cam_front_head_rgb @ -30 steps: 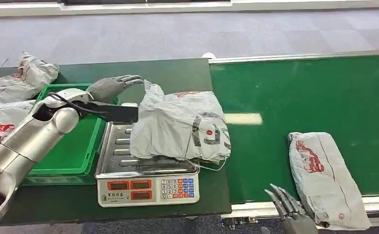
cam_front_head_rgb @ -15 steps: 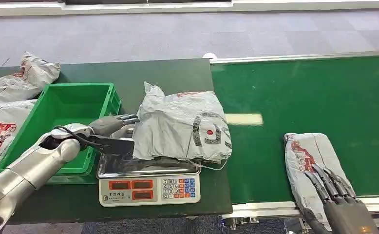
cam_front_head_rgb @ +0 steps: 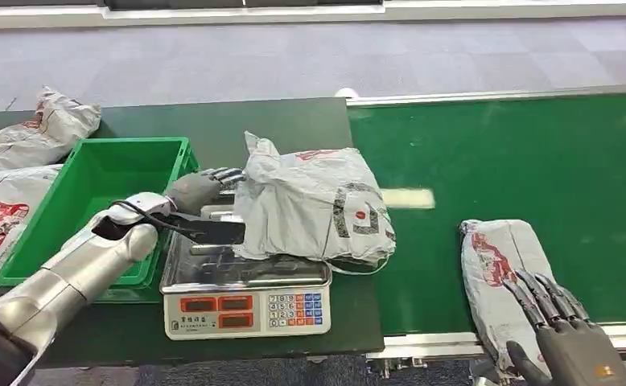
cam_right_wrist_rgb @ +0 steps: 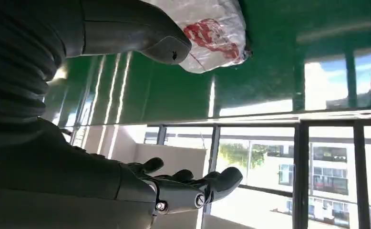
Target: Moved the parcel from conveyor to table for the left to box.
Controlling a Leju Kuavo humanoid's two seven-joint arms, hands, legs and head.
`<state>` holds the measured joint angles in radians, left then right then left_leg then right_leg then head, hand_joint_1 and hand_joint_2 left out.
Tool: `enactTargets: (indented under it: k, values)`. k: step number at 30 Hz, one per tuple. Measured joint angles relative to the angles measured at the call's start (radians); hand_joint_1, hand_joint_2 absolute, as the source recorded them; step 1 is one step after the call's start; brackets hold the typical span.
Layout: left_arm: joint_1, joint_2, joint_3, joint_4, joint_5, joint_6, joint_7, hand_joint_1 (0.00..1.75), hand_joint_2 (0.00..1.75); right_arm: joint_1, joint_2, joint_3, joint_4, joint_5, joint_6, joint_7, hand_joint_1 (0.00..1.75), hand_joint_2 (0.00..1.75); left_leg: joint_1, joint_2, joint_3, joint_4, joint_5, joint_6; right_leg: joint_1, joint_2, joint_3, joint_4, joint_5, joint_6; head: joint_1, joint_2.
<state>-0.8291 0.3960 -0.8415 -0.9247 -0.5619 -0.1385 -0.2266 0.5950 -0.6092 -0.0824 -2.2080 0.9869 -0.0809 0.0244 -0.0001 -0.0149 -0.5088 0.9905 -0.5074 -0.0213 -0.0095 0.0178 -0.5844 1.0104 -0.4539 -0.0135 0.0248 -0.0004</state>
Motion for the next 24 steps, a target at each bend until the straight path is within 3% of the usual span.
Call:
enactTargets:
  k: [14, 24]
  values:
    - [-0.170, 0.021, 0.081, 0.003, -0.106, 0.021, 0.072, 0.00, 1.75, -0.036, -0.019, 0.038, 0.020, -0.010, 0.005, -0.013, 0.00, 1.75, 0.001, 0.000, -0.002, 0.000, 0.000, 0.000, 0.001, 0.001, -0.002, 0.000, 0.000, 0.000, 0.000, 0.000]
    - [-0.203, -0.009, 0.063, -0.059, -0.011, -0.167, 0.055, 0.00, 1.75, -0.023, -0.046, 0.043, 0.021, -0.064, -0.013, -0.029, 0.00, 1.75, 0.000, 0.000, -0.002, 0.000, 0.000, 0.000, 0.001, 0.000, -0.002, 0.000, 0.000, 0.000, 0.000, 0.000]
